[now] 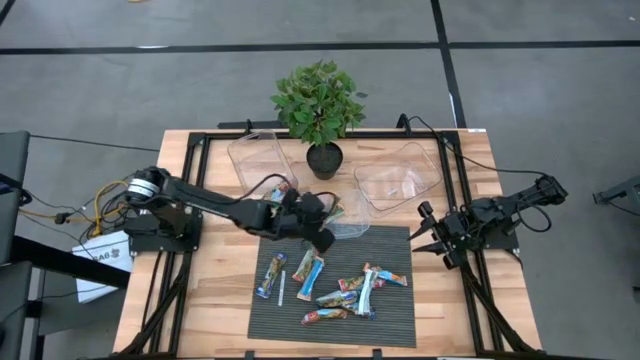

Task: Pick and place Granola Bars by type
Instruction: Put the orange granola bar into the middle transparent bin

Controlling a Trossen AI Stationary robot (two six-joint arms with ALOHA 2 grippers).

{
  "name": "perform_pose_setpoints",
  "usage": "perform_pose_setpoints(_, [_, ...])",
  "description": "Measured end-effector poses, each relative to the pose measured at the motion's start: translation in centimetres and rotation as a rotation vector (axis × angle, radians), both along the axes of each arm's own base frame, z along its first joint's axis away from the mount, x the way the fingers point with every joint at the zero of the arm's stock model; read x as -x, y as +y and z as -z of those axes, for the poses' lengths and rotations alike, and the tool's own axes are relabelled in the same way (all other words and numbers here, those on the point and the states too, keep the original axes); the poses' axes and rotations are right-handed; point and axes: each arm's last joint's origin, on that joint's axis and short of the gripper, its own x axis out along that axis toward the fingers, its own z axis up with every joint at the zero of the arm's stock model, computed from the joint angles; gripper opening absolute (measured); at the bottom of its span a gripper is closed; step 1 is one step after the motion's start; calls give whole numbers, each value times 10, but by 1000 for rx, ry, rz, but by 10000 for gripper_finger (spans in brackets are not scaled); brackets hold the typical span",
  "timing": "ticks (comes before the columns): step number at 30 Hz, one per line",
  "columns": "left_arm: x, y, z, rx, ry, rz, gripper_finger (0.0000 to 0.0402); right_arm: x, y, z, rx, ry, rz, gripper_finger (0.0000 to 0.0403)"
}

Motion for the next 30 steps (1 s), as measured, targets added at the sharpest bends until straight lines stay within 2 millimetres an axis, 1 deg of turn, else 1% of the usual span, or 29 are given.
perform_pose_setpoints(5, [-21,10,15,-59,78,52,4,0,0,0,0,1,0,133])
perform_pose_setpoints(10, [-33,15,30,-100,148,125,4,0,0,0,1,2,0,134])
perform_pose_setpoints(13, [-34,18,39,-104,192,163,4,0,0,0,1,2,0,133])
perform_pose_setpoints(16, [-34,19,42,-111,225,202,4,0,0,0,1,2,0,133])
perform_pose_setpoints(25, [-34,22,42,-125,234,209,5,0,0,0,1,2,0,133])
perform_pose_setpoints(30, [-34,22,42,-127,234,207,21,0,0,0,1,2,0,134])
